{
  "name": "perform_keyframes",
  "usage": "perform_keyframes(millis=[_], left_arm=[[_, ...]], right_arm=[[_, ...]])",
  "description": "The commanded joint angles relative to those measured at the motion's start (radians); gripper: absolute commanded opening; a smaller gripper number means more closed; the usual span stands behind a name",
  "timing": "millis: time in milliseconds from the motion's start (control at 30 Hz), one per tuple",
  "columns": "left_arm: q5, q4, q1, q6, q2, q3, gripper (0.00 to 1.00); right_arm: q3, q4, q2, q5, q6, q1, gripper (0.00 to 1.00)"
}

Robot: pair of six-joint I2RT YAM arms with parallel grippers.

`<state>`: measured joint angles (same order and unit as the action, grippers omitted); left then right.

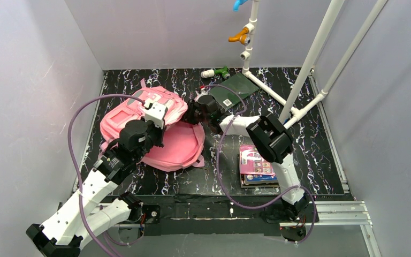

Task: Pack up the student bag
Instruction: Place the book in the student bag.

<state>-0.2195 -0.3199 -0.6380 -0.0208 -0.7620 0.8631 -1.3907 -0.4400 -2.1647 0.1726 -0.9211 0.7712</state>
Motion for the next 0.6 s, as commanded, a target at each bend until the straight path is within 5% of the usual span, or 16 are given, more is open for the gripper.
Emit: perform_keyframes(millis=[0,100,233,433,567], left_arm=[[0.022,0.071,-0.006,0.013,0.018,0.014,0.0],[0.021,0.074,-0.006,0.013,0.018,0.001,0.0],[0.012,0.085,-0.006,0.042,0.02,-0.023,0.0],[-0.056,0.097,-0.006,0.058,0.017,-0.048,0.0],[-0.085,0.085,-0.006,0.093,0.008,-0.061,0.0]], right_arm=[[-0.113,-0.216,-0.109,-0.018,-0.07,0.011,0.3],[-0.193,-0.224,-0.157,-0.027,-0.069,0.01,0.29],[-0.149,-0.035,-0.074,-0.03,0.052,-0.002,0.36],[0.143,0.293,0.246,-0.178,0.43,-0.007,0.61],[0.105,0.586,0.314,-0.377,0.679,-0.025,0.79]])
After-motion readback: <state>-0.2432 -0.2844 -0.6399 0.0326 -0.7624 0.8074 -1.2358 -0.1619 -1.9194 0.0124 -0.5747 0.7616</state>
